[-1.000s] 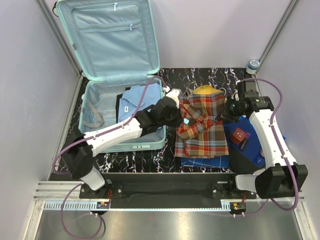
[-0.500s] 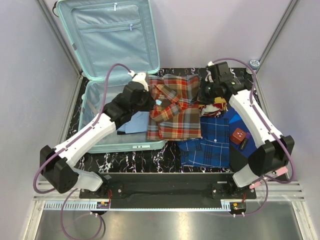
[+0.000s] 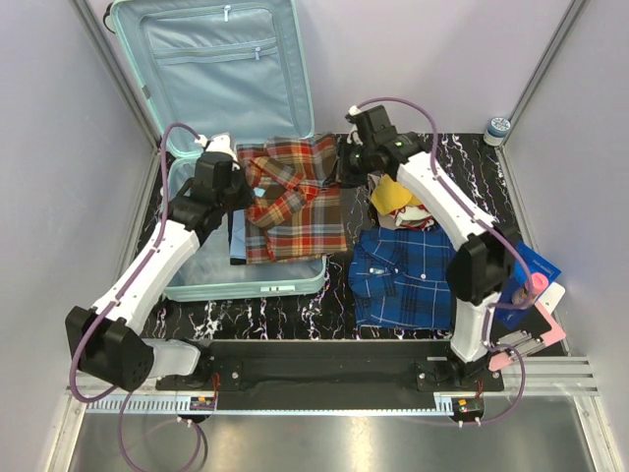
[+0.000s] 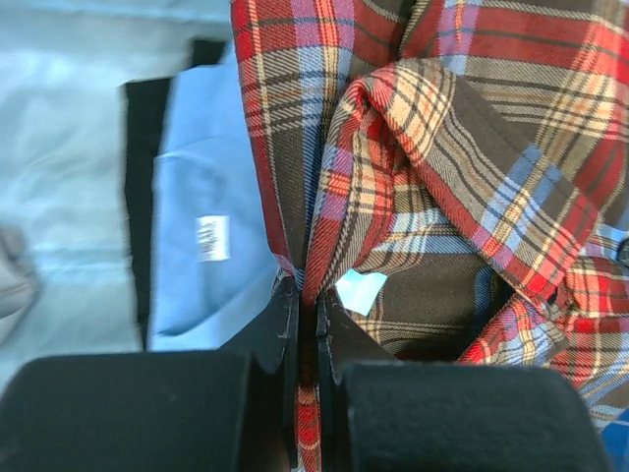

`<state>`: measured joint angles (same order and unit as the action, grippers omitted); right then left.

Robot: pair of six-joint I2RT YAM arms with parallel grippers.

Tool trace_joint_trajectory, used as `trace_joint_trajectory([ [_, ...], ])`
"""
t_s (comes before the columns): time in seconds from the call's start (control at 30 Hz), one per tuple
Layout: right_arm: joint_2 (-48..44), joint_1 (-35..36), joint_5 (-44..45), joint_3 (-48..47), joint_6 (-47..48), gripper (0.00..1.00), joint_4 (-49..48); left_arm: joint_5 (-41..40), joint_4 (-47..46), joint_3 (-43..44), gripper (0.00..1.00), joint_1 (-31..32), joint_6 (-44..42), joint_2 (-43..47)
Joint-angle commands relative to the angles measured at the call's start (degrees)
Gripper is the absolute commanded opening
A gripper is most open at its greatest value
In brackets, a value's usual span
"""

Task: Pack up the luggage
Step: Place the clothes in the luggage.

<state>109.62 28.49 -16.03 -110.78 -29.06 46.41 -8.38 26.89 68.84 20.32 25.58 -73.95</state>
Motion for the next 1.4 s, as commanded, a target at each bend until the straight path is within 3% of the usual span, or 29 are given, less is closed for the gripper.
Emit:
trace_joint_trajectory([
  [0.0,4.36,0.25,2.85,-5.49,0.58,0.0,1.05,-6.3,1.14,-1.25,0.0,-5.54,-3.17,0.92],
  [0.3,13.5,1.31,2.41,-11.29,1.2,0.0,1.57,-4.72,-0.87,-1.52,0.0,-12.31,-3.44,-5.67],
  [1.0,21.68,2.53,4.25,-16.57,2.78,0.01,5.0,-7.53,-3.43,3.76,0.0,-15.92,-4.31,-19.3],
  [1.1,22.04,2.53,3.9,-17.54,3.39,0.18,6.76,-7.44,-3.34,3.5,0.0,-16.27,-4.31,-20.0],
  [1.13,21.86,2.62,3.9,-17.63,3.66,0.32,7.2,-6.92,-3.43,3.58,0.0,-16.27,-4.31,-20.0],
  [1.23,20.63,2.62,4.34,-17.54,4.18,0.59,8.07,-6.03,-3.52,3.76,0.0,-16.27,-4.14,-20.09],
  [1.37,17.48,2.62,6.01,-17.8,4.62,0.7,9.39,-5.94,-3.43,3.5,0.0,-16.27,-4.05,-19.83],
])
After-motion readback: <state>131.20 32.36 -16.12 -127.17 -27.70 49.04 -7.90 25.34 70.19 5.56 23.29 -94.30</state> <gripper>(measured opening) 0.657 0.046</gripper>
